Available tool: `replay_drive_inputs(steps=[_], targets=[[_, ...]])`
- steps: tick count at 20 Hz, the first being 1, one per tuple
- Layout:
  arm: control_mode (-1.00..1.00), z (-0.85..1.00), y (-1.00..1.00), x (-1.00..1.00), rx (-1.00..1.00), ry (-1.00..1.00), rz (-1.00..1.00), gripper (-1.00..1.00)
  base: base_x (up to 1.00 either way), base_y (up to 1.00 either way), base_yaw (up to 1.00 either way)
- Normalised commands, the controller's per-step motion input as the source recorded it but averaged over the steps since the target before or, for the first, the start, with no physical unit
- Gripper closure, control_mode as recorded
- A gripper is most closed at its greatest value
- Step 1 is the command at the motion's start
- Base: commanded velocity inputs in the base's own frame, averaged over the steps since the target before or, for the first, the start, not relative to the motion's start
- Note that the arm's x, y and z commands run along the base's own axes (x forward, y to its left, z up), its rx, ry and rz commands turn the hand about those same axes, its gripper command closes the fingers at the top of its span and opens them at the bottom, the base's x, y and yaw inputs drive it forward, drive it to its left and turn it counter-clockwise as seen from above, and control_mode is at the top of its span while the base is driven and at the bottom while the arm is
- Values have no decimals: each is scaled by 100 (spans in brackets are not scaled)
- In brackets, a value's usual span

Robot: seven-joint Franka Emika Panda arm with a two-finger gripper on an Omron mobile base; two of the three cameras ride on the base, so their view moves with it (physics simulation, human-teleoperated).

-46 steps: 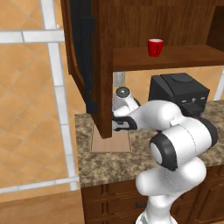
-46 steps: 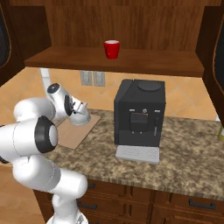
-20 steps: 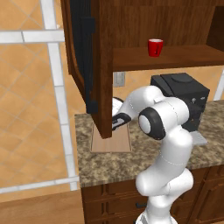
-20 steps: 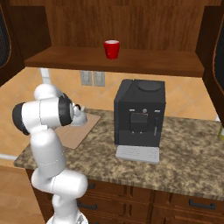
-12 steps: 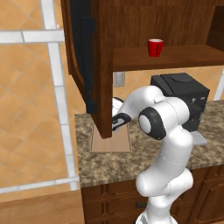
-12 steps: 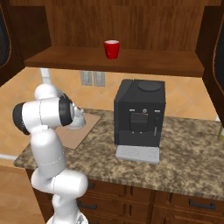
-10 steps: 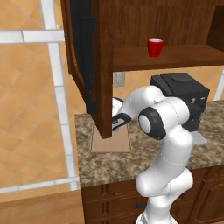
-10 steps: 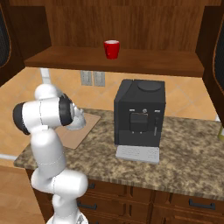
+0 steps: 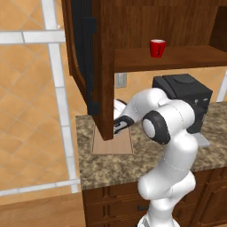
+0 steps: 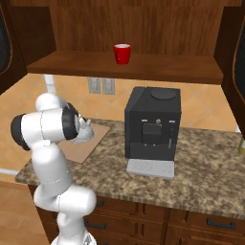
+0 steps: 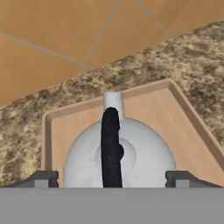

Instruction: Pick the kettle from the counter and place it on the tray. Then pick the mug from the cabinet and place it on the tray. Then close the cabinet doors.

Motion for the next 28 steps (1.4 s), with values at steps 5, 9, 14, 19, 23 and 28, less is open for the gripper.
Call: replay_drive_inputs(steps=[5,9,14,19,23,28], targets=[[-100,77,-28,-65,6,-6,0,-100,0,0,0],[-100,96,-49,-76,0,0,0,-100,0,0,0],[-100,55,-57,-69,1,1,0,-100,0,0,0],[-100,8,-12,-12,0,0,0,-100,0,0,0],[-100,62,-48,-71,-1,0,3,-100,0,0,0],[-100,96,-53,-88,-7,3,1,-100,0,0,0]])
